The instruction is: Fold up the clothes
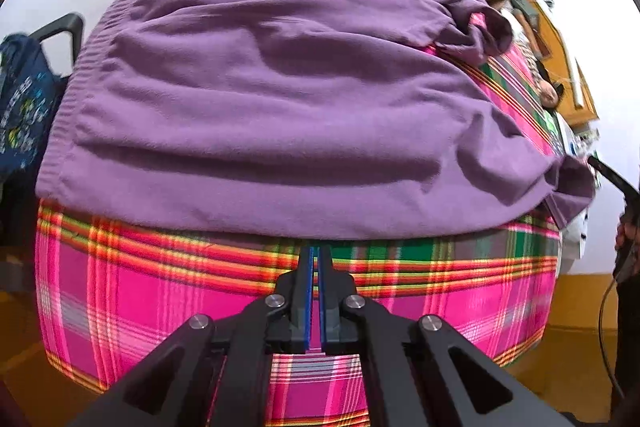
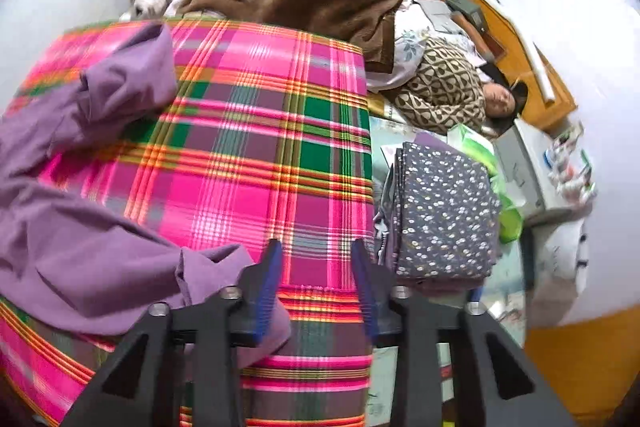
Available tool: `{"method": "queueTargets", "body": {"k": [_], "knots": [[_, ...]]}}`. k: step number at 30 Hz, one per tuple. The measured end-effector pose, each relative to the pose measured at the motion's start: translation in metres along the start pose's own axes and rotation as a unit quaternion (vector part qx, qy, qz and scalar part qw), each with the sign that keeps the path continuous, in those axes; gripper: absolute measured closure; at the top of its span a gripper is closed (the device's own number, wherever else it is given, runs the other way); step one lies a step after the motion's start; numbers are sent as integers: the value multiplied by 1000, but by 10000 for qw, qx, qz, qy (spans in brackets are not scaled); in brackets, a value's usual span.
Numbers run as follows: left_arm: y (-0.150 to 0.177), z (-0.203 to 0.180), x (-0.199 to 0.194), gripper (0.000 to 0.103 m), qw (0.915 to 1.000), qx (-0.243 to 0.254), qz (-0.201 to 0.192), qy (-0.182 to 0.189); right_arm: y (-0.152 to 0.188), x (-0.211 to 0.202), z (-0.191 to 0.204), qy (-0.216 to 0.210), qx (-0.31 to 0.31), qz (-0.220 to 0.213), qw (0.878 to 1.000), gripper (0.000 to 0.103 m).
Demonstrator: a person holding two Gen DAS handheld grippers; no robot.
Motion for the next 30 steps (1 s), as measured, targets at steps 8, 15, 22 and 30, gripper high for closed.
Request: {"method": "queueTargets", "body": {"k": [8,15,22,30], "knots": [[1,30,-3,103,9973,-683,-100,-258,54,-17,110,-1640,-407,47,9856,65],[10,52,-6,99,9931,-1047,-180,-500,87,-6,185,-2241,-944,351,9693,65],[19,69,-7,95,9893,-1422,-211,-244,101,-15,246,-1522,-3271,-442,9316,65],[0,93,-5,83,9732,-2245,-411,292,96,-9,262,-1255,-3983,-729,9057,65]]}}
Point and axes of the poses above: each gripper's, at about its wrist camera, not at the fingertips, and x roughly the way its jaws point, z to its left, y to its underside, the point moved 5 cm from there along x, roughly the way its jaws point, and after that the axes turned 8 degrees about -x, right-handed, at the moved point
